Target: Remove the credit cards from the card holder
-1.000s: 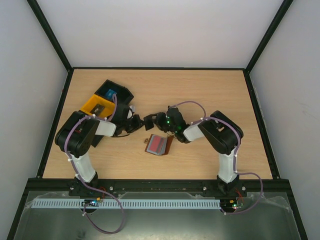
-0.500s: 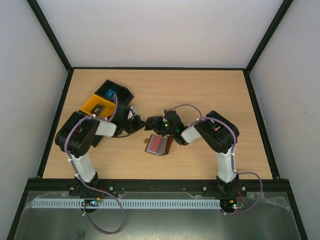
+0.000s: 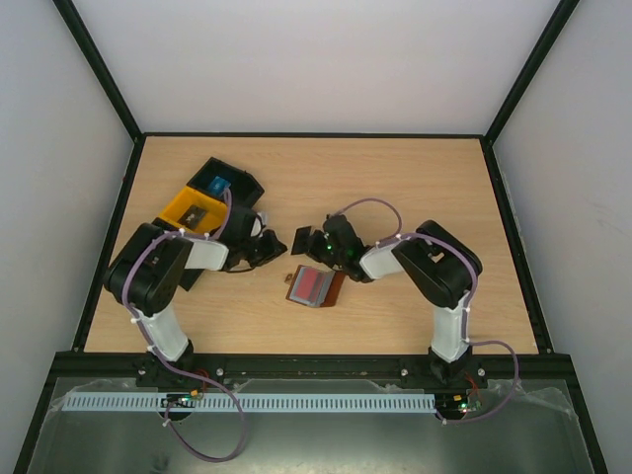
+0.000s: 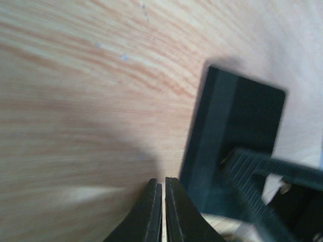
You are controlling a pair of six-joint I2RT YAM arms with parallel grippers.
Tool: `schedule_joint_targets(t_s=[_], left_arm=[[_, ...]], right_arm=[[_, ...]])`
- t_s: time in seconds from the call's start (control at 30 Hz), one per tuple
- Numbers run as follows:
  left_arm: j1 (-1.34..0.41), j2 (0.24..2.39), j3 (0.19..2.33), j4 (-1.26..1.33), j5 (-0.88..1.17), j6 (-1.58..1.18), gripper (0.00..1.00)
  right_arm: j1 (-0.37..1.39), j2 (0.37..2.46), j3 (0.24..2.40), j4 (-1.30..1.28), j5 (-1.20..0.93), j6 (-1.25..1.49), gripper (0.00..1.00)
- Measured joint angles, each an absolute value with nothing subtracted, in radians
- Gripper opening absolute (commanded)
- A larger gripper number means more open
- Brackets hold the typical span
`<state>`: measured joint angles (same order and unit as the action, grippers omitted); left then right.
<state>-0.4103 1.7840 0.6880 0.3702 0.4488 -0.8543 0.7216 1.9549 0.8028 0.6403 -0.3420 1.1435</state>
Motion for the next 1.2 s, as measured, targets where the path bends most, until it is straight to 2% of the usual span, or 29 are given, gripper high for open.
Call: schedule_joint_targets(t_s=[0.03,0.2,0.33,0.5,0.67,0.9,1.2], left_arm=[[-0.410,1.770,0.688,0.343,0.448,-0.852,0.14],[-0.400,1.622,0.707,0.125,0.421,-0.826,0.46],[-0.366,1.444,0.804,-0.031,0.406,-0.799,0.59],[-0.301,1.262,0.950,-0.155,0.407,-0.763,0.63],[-0.246,1.162,0.983,-0.213,0.510,-0.755,0.64],[-0.237,1.097,0.944,-0.181,0.712,-0.843,0.65],[-0.237,1.063,0.808,0.042,0.834,-1.097,0.65]], right_arm=[[0.721,1.943,0.811,0.607,-0.327,1.113,0.02],[0.720,1.835,0.827,0.473,-0.221,0.916,0.02],[0.720,1.680,0.833,0.428,-0.125,0.705,0.02],[0.721,1.512,0.811,0.478,-0.042,0.398,0.02],[0.745,1.375,0.606,0.738,-0.006,0.026,0.02],[0.783,1.441,0.511,1.023,0.060,-0.458,0.02],[0.861,1.542,0.515,1.281,0.140,-0.846,0.02]])
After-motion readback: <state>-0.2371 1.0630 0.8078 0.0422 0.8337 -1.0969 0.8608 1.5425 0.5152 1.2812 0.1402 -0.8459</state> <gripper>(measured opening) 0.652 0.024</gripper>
